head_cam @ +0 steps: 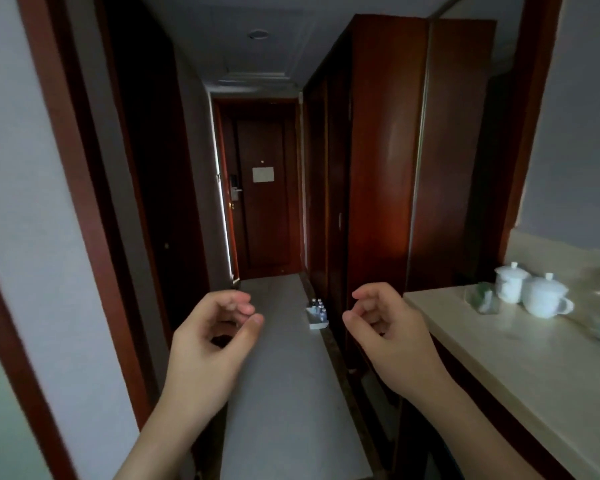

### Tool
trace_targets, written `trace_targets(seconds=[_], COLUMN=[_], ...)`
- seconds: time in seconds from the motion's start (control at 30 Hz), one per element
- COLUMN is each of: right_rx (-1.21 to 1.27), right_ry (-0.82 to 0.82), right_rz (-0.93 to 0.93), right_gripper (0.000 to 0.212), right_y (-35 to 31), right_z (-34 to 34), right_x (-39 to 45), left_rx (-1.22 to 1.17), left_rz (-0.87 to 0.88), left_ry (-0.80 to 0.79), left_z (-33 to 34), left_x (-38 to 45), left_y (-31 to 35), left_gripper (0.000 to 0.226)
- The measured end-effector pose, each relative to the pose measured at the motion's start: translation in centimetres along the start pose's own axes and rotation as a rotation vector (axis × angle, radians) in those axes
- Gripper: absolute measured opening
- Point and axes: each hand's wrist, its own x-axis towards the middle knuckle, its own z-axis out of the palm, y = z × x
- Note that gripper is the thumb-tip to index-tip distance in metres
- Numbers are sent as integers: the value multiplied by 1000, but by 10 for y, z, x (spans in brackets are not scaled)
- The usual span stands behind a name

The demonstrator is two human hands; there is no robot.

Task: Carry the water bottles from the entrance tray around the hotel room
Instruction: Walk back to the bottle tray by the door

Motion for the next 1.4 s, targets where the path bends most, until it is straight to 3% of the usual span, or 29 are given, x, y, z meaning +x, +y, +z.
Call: trace_targets(seconds=[0.07, 0.23, 0.5, 0.9, 1.17, 1.4], right_rx=[3, 83, 126, 5, -34, 13], right_ry=[-20, -73, -160, -51, -2, -5], right_rz=[-4, -14, -19, 3, 49, 54], right_gripper=[21, 22, 23, 28, 25, 26], right_y=[35, 97, 173, 277, 354, 457], right_z=[6, 34, 109, 243, 284, 322], right_x=[45, 156, 304, 540, 663, 777], left_rx=[42, 113, 139, 30, -101, -74], left_rz=[-13, 0, -31, -2, -51, -30], left_ry=[3, 22, 83, 20, -39, -86], left_z=[25, 67, 81, 90, 144, 201], left_x=[35, 127, 252, 506, 627, 722], left_y=[-26, -73, -183, -404, -523, -620], left_gripper=[15, 15, 24, 18, 36, 34])
